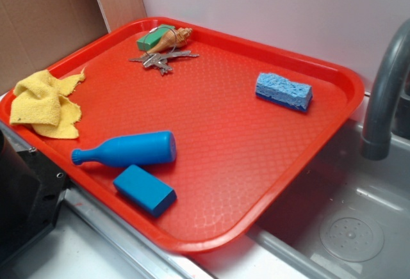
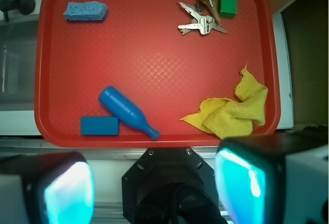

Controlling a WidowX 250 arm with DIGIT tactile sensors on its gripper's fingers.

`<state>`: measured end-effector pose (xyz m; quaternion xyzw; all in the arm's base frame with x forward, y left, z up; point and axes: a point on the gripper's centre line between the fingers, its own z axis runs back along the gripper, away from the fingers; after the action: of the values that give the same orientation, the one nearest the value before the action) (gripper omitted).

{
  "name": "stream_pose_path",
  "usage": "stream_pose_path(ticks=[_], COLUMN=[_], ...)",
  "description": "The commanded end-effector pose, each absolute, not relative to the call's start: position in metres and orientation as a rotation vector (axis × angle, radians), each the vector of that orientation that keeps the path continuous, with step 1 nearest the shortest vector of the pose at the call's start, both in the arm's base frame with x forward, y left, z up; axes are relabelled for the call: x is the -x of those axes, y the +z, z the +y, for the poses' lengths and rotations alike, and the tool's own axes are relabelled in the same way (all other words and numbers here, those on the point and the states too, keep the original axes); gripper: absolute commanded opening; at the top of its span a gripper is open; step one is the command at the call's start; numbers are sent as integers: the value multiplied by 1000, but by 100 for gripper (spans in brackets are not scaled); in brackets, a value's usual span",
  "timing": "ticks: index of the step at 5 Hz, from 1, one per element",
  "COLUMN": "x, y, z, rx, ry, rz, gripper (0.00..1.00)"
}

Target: Grab the blue sponge.

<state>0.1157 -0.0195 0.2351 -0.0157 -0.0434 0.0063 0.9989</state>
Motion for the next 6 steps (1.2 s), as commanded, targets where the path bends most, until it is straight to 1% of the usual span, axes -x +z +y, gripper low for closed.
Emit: stream_pose_path(ticks=[1, 2, 3, 6], x=[-116, -166, -215, -215], y=[235, 193, 169, 169], z=[-20, -57, -89, -89], rx=[31, -8, 68, 68], ry=[13, -125, -233, -233], rz=[-87, -123, -238, -238], gripper=[100, 100, 100, 100])
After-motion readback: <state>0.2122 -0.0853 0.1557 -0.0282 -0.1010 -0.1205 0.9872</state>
